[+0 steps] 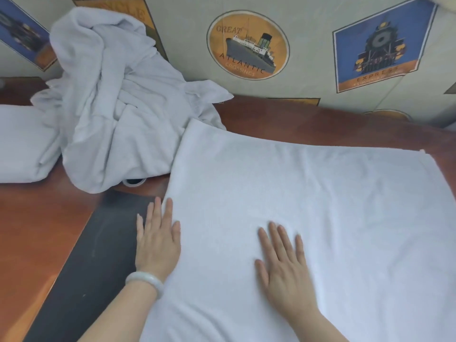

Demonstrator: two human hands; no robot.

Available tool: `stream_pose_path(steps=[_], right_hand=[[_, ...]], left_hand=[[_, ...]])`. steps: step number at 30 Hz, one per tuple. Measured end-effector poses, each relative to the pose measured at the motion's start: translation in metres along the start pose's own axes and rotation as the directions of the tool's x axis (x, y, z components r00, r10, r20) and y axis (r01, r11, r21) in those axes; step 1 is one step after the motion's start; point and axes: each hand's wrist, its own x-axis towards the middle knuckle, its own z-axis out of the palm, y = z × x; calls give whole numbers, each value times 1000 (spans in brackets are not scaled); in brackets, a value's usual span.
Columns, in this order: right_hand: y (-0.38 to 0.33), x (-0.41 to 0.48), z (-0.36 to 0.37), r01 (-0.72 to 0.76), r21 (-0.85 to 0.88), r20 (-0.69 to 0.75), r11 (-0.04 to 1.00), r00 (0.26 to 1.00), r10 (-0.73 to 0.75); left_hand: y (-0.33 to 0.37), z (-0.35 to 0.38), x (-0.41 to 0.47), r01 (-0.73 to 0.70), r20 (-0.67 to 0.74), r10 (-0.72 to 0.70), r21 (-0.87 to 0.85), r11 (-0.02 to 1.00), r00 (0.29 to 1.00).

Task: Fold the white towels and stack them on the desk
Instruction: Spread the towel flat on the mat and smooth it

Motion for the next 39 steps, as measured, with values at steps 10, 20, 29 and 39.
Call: stream_pose_path(steps=[10,20,29,39], right_hand=[[3,0,4,-25,-55,62,998,998,28],[-57,-39,-14,-86,-62,-31,994,996,84],[-50,-82,-12,-73,63,12,995,997,72],[0,-78,-7,-470,-114,127,875,867,482]], left_hand=[[20,5,-111,-297,18,297,17,955,955],[28,-16,-165,-369,5,372,-109,923,928],[-84,-24,-135,-31,39,30,20,999,999],[8,5,-75,-396,139,390,16,918,910]])
